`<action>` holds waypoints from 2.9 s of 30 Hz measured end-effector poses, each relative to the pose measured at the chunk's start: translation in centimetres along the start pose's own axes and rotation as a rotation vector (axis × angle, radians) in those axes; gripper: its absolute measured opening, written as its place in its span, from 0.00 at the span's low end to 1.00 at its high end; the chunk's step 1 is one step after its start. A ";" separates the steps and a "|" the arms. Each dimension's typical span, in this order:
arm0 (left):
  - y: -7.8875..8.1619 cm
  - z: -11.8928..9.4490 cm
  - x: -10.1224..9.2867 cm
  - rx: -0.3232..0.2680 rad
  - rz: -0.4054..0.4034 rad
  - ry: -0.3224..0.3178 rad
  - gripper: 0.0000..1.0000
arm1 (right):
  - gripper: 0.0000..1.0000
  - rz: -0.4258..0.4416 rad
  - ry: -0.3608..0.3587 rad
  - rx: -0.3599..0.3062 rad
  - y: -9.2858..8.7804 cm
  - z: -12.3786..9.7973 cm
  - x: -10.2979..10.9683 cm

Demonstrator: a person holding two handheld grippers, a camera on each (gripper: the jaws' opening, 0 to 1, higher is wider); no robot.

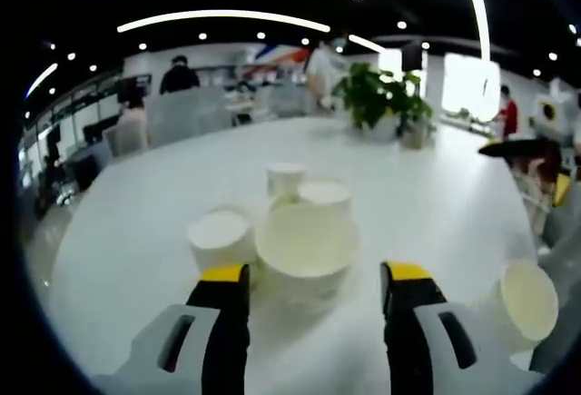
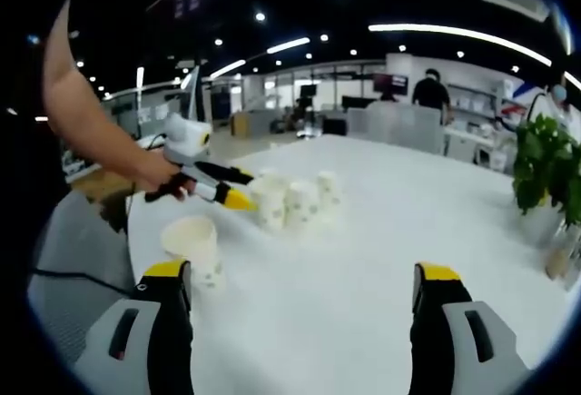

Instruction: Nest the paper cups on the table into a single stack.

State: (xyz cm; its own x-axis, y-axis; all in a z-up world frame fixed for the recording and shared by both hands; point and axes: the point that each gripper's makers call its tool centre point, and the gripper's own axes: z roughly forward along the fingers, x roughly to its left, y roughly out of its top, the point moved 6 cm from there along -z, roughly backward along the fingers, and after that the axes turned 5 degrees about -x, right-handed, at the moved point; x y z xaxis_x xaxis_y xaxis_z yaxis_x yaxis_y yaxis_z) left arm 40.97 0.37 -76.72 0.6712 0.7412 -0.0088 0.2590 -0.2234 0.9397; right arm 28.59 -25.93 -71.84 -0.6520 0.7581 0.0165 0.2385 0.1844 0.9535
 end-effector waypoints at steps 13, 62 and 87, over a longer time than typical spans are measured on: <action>0.1 1.6 0.3 -0.002 0.022 -0.001 0.46 | 1.00 0.023 -0.001 0.011 -0.7 0.2 0.2; 2.9 -1.0 0.9 -0.013 -0.016 -0.094 0.36 | 0.99 0.016 -0.016 -0.005 0.0 0.5 -0.4; 7.8 -1.9 2.2 -0.045 0.018 -0.152 0.36 | 1.00 -0.013 0.009 -0.034 0.4 0.4 -1.3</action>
State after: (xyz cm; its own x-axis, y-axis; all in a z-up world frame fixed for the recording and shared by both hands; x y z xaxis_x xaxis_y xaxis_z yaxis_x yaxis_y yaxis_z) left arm 43.13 1.53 -68.77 0.7739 0.6320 -0.0407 0.2172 -0.2045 0.9545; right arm 29.81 -26.60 -71.64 -0.6614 0.7500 0.0071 0.2057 0.1723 0.9633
